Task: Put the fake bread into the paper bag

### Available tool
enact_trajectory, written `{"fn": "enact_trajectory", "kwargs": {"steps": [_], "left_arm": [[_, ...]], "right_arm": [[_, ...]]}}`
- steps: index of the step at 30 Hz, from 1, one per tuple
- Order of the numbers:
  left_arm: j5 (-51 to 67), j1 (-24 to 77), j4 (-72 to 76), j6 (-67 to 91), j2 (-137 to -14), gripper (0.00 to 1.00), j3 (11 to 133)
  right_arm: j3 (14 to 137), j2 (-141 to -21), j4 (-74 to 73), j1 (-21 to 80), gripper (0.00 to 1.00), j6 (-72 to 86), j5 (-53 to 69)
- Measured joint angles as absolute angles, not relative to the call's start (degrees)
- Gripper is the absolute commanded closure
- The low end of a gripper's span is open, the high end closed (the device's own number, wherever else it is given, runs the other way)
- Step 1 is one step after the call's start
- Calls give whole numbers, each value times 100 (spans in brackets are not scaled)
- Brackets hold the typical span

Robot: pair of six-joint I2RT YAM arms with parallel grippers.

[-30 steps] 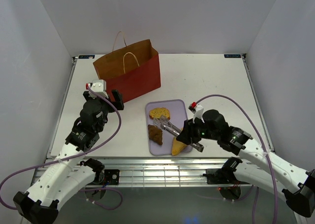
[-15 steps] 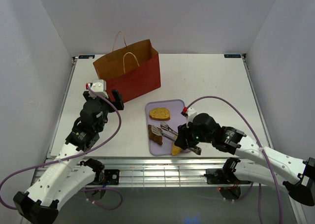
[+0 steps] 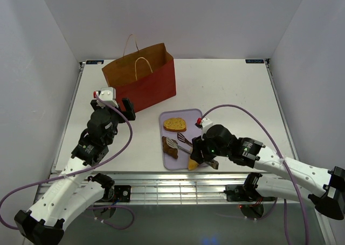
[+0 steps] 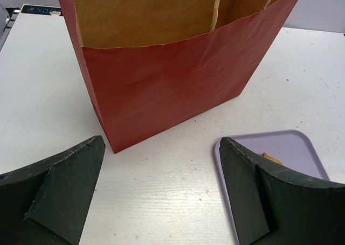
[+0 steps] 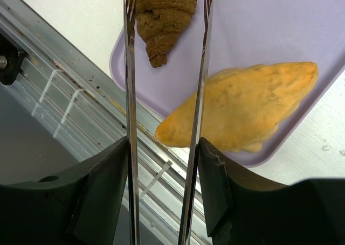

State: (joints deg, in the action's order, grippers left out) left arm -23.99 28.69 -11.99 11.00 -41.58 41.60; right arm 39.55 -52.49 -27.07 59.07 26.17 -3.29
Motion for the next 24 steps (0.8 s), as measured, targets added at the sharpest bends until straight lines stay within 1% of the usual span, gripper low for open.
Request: {"fn": "enact_trajectory", "kwargs": {"steps": [15,18,22,24], "left_arm": [[-2401,2869,-1197,1100,-4139,2,4160],[-2401,2869,-1199,1100,-4136,2,4160],[-2399,2869,-1199,1100,-4119,2,4160],[-2401,2869,-1199,1100,-4108,2,4160]], "right_arm": [[3979,-5568,-2687,6060,41,2641,-294],[4001,-5651,-2661,6073,44,2644,-287],[4010,-5771,-2611,6084,55,2661,-255],[4010,-5826,-2569,6084,56,2674,-226]]}}
